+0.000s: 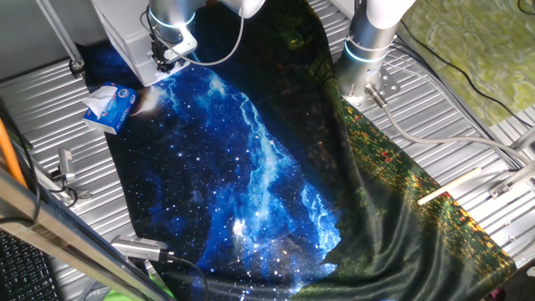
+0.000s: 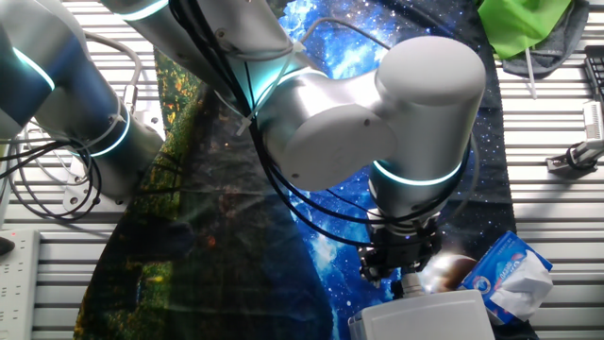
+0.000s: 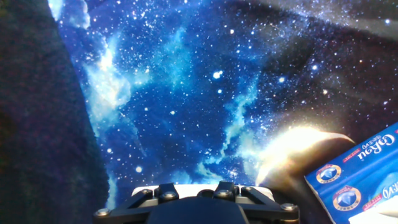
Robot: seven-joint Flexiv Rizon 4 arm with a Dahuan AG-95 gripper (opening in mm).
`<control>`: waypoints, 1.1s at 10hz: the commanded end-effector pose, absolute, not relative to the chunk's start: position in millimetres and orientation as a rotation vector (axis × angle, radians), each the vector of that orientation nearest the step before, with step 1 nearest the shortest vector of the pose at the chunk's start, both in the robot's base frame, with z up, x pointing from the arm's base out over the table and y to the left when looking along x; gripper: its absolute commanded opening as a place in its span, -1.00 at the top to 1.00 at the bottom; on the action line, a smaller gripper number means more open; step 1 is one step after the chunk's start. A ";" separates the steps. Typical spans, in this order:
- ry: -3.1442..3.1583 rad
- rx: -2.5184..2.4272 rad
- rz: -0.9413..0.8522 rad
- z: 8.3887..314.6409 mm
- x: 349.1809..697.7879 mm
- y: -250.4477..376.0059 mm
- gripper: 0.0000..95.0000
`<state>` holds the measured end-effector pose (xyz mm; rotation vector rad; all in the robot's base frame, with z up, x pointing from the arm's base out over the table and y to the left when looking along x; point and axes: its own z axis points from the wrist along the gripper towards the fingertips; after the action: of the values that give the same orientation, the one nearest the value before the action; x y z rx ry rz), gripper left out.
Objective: Grasp the handle and open the drawer
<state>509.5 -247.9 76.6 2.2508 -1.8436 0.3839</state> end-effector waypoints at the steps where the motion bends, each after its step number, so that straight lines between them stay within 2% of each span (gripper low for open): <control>1: -1.838 2.254 0.388 75.5 509.9 -249.0 0.20; 8: -1.831 2.264 0.392 75.1 510.4 -250.8 0.20; 9: -1.835 2.263 0.393 74.7 510.4 -250.8 0.60; 11: -1.835 2.267 0.399 74.2 510.4 -250.8 0.60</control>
<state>510.5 -250.2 74.1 2.2678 -1.8347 0.3975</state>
